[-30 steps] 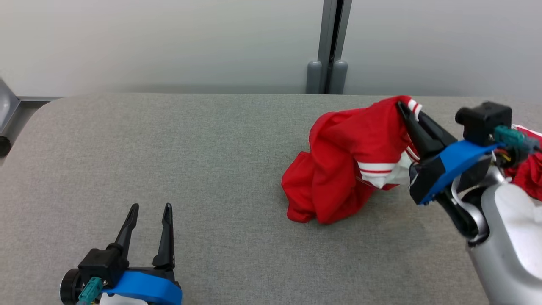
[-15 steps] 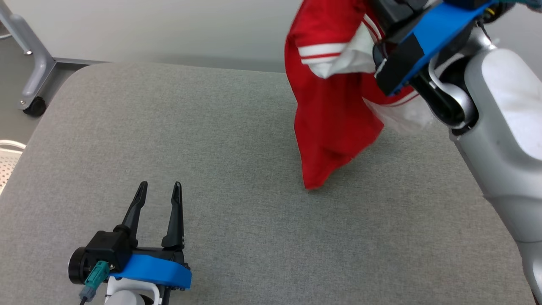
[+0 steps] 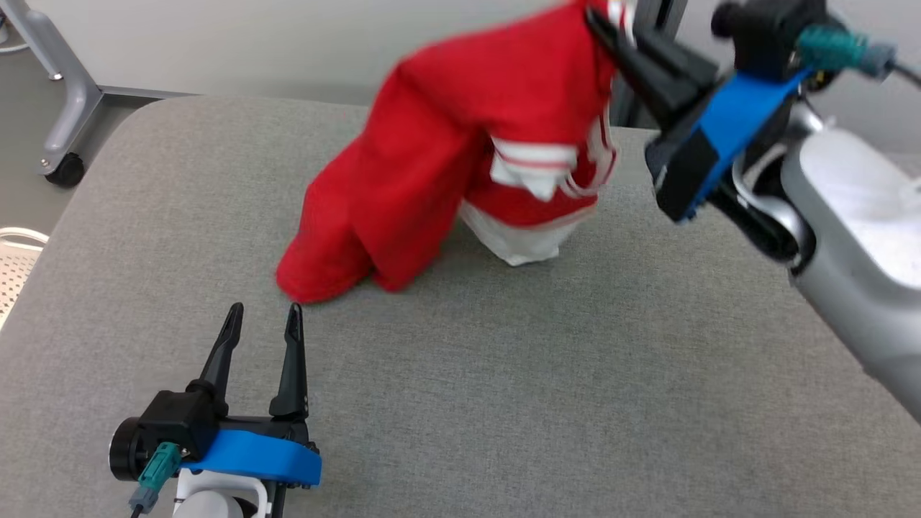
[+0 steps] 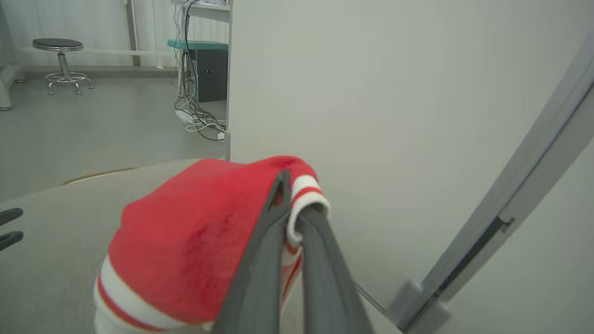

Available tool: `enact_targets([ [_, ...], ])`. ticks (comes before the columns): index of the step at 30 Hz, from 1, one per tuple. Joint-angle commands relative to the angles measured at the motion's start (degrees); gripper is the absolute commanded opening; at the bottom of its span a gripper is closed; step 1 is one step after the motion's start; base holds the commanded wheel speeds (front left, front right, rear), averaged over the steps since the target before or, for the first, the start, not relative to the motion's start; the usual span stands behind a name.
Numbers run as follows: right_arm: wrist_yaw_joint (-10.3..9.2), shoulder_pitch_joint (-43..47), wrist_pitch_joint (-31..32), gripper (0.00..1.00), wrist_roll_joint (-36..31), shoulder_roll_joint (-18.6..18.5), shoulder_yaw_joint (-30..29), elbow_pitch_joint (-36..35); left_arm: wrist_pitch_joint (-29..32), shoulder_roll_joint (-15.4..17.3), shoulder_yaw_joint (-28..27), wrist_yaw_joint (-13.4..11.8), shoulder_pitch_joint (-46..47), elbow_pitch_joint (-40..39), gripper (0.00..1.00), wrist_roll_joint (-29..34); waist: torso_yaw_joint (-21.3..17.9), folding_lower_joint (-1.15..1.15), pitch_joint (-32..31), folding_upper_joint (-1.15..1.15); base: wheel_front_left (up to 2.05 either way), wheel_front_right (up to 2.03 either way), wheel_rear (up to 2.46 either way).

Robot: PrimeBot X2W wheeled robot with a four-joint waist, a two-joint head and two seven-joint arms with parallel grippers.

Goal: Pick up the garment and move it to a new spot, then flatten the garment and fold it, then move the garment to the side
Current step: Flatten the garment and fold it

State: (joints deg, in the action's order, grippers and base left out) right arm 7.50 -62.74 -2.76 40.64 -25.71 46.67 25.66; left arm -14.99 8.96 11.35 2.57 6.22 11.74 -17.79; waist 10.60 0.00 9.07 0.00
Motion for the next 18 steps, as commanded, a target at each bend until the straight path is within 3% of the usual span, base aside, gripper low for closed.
enact_targets([
  [1,-0.01,1.76,0.24,0.0,0.66,-1.42,0.62,0.52,-0.27,-0.02,-0.28,0.2,0.16,-0.11,1.0,0.24,-0.21,0.0,0.04,0.0,0.0,0.0,0.0],
  [8,0.0,13.5,-0.47,0.0,6.59,-8.13,4.04,7.86,-0.27,-0.23,-0.54,0.66,0.31,0.49,1.0,0.54,-1.58,0.0,0.13,0.0,0.0,0.0,0.0],
  [12,0.0,18.13,-2.0,0.0,7.44,-8.23,3.86,11.24,-0.27,-0.07,-0.63,0.86,0.18,0.88,1.0,0.71,-2.12,0.0,-0.71,0.0,0.0,0.0,0.0],
  [18,0.0,25.7,-1.73,0.0,5.49,-9.38,3.87,10.56,-0.27,0.29,-0.82,0.85,-1.5,1.37,1.0,0.81,-3.0,0.0,-2.71,0.0,0.0,0.0,0.0],
])
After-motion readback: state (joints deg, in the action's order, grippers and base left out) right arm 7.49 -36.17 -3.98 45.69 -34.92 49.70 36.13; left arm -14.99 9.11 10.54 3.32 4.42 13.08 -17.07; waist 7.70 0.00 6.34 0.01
